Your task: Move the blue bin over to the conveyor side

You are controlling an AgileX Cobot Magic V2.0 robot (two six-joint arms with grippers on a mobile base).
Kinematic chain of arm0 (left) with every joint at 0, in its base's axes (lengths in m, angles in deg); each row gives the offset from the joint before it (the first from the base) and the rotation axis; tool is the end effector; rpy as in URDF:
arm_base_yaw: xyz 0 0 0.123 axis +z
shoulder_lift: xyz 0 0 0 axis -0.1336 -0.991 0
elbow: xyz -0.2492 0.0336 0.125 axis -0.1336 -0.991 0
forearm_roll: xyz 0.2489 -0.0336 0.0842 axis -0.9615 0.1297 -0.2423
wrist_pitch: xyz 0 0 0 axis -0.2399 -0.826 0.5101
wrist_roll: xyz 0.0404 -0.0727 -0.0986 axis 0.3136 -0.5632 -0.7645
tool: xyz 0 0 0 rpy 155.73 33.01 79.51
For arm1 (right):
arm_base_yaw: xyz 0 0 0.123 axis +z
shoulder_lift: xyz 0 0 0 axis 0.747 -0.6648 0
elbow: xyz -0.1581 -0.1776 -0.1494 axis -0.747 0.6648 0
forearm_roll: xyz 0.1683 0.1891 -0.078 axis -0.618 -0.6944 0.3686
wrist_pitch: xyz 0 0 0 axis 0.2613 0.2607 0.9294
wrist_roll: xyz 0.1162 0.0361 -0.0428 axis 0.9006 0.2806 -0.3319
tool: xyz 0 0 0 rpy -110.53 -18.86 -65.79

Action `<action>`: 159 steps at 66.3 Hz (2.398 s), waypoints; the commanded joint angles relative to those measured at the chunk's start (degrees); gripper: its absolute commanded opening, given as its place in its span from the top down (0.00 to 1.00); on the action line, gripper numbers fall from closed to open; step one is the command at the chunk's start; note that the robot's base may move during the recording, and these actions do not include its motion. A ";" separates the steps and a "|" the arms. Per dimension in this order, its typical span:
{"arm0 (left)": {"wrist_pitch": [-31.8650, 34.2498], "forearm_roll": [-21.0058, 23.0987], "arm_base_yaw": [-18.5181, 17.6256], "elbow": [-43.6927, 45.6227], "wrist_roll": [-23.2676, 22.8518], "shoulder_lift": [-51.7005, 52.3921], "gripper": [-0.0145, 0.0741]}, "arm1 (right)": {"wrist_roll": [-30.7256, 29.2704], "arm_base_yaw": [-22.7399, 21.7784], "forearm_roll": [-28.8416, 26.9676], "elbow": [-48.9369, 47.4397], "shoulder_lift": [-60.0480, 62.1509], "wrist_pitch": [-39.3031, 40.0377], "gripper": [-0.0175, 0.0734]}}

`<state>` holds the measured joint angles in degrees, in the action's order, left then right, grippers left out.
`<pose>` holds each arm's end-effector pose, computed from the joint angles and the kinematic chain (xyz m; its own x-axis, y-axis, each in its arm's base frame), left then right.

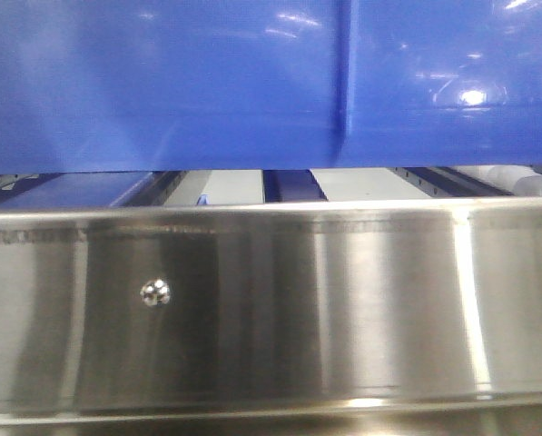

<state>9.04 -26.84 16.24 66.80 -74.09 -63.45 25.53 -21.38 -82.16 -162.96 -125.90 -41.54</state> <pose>0.3212 0.0378 0.4004 -0.7917 0.0361 -0.6098 0.0217 0.9993 0.0309 0.3100 0.1420 0.3883 -0.8018 -0.1538 -0.5775 -0.2186 0.9748 0.0438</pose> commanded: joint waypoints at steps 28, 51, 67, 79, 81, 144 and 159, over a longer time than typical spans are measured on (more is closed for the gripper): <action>0.09 2.48 -0.98 -0.02 1.54 0.04 0.27 | 0.21 0.08 0.98 -0.32 0.18 0.68 0.20; 0.09 2.36 -0.92 -0.84 1.54 -1.57 0.27 | 0.21 0.08 0.98 -0.32 0.18 0.68 0.20; 0.09 2.48 -0.92 -0.95 1.54 -1.89 0.27 | 0.21 0.08 0.98 -0.32 0.18 0.68 0.20; 0.09 2.48 -0.92 -0.95 1.54 -1.89 0.27 | 0.21 0.08 0.98 -0.32 0.18 0.68 0.20; 0.09 2.48 -0.92 -0.95 1.54 -1.89 0.27 | 0.21 0.08 0.98 -0.32 0.18 0.68 0.20; 0.09 -0.25 -0.92 -0.95 -0.22 5.02 0.85 | 0.21 0.08 1.12 -0.32 4.82 0.68 0.88; 0.09 1.13 -3.75 -0.95 -0.92 11.19 0.85 | 0.21 0.08 3.98 -0.32 11.17 0.68 0.88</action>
<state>5.94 -27.26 14.24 64.88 -75.42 -55.44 26.36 -21.24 -82.29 -162.45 -118.55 -44.07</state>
